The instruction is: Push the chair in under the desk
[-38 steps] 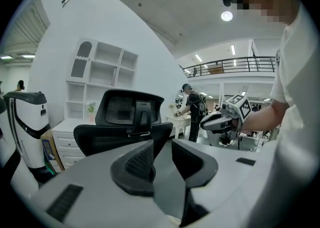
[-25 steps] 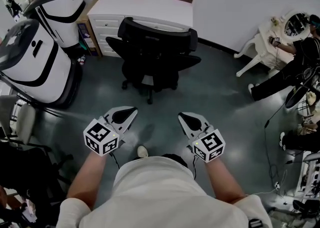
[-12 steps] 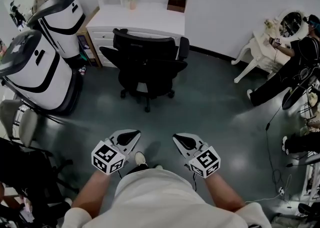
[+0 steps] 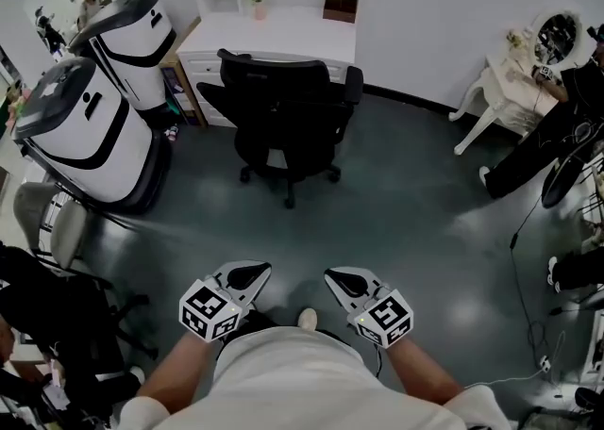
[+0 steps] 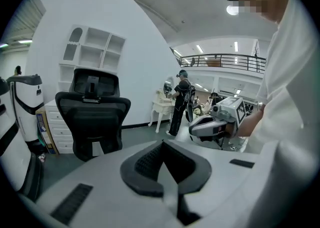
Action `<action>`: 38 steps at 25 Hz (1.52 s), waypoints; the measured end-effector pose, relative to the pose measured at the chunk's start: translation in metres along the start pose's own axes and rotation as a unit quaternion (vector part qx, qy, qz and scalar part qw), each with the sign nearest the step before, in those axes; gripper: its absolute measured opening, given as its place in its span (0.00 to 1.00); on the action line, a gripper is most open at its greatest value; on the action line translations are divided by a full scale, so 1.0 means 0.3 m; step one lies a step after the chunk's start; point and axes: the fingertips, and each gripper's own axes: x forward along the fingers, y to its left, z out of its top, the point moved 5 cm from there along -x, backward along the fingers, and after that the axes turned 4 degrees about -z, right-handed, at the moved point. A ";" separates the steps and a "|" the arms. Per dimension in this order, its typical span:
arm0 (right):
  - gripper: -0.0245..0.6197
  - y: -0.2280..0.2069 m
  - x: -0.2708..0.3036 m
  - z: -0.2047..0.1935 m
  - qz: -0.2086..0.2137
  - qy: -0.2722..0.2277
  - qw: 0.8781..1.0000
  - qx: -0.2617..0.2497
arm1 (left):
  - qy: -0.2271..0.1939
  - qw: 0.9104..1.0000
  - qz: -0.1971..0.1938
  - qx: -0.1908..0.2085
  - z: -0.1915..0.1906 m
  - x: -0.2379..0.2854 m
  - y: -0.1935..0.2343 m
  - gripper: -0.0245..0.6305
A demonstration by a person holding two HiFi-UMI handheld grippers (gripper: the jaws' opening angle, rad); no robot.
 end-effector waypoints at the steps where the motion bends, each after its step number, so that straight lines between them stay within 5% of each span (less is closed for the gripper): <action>1: 0.05 0.008 -0.009 -0.005 -0.005 -0.001 1.000 0.001 | 0.003 1.000 -0.006 0.006 0.000 0.000 -0.011 0.03; 10: 0.05 0.097 -0.004 0.039 -0.047 -0.008 0.999 0.014 | -0.012 0.998 -0.053 0.020 0.024 -0.076 -0.027 0.03; 38: 0.04 0.344 0.254 0.156 -0.079 -0.021 0.997 0.010 | -0.024 0.997 -0.070 0.000 -0.080 -0.384 0.228 0.03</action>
